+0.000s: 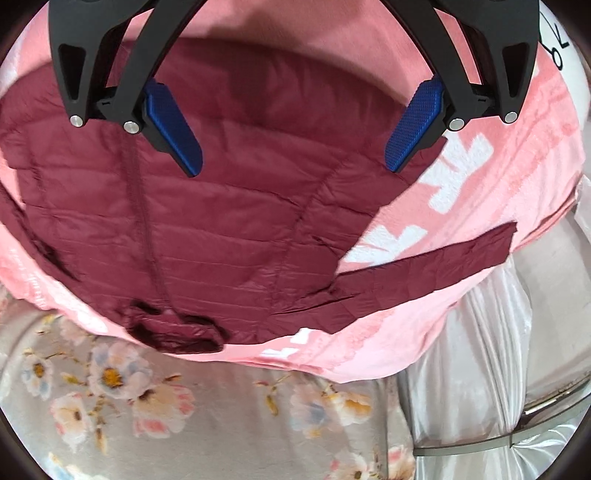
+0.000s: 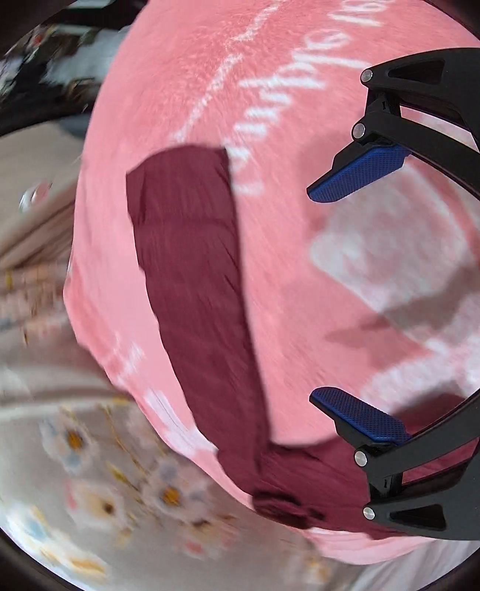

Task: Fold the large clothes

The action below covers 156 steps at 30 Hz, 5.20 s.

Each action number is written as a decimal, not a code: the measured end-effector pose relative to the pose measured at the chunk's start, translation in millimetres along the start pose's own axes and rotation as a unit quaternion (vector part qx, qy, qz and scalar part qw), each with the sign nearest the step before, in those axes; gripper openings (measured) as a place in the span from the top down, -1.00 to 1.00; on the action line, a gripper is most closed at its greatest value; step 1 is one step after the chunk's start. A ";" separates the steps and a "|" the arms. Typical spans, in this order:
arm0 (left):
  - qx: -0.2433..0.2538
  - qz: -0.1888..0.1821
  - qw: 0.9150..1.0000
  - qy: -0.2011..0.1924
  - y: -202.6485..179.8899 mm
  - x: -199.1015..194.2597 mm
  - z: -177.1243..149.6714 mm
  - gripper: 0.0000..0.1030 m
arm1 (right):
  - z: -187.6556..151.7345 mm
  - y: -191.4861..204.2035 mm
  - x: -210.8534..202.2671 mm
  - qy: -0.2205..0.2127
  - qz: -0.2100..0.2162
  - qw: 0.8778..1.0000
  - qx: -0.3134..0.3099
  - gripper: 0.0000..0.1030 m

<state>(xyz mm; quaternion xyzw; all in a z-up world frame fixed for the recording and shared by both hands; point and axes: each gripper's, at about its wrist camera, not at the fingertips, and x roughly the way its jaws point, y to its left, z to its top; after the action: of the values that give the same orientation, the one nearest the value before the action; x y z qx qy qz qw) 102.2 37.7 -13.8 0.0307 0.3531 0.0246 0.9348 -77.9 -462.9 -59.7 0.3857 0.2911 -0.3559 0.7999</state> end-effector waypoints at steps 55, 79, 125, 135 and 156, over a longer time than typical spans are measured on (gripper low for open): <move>-0.196 -0.221 0.938 0.182 32.6 181.8 109.6 -0.89 | -2.2 285.0 88.1 0.117 0.270 0.941 -0.167 -0.43; -0.047 -0.183 0.977 0.102 -21.6 179.7 168.8 0.88 | 51.3 240.3 131.6 0.136 0.245 0.958 -0.056 0.12; 0.025 -0.150 0.984 0.094 -81.5 175.7 148.8 -0.06 | -84.0 380.8 78.8 0.075 0.178 0.891 -0.411 0.70; 0.038 -0.127 0.988 0.074 -90.8 197.4 106.1 -0.12 | -121.3 366.5 113.3 0.090 0.146 0.884 -0.435 0.71; -0.206 -0.138 0.967 0.063 111.5 144.7 93.0 -0.81 | -127.9 352.5 70.9 0.081 0.170 0.888 -0.420 0.05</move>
<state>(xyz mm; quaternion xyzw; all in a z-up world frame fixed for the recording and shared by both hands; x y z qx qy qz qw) 269.5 154.9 -31.1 -0.2134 0.3995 -0.0304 0.8911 218.4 -223.6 -35.9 0.0852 0.4069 -0.0266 0.9091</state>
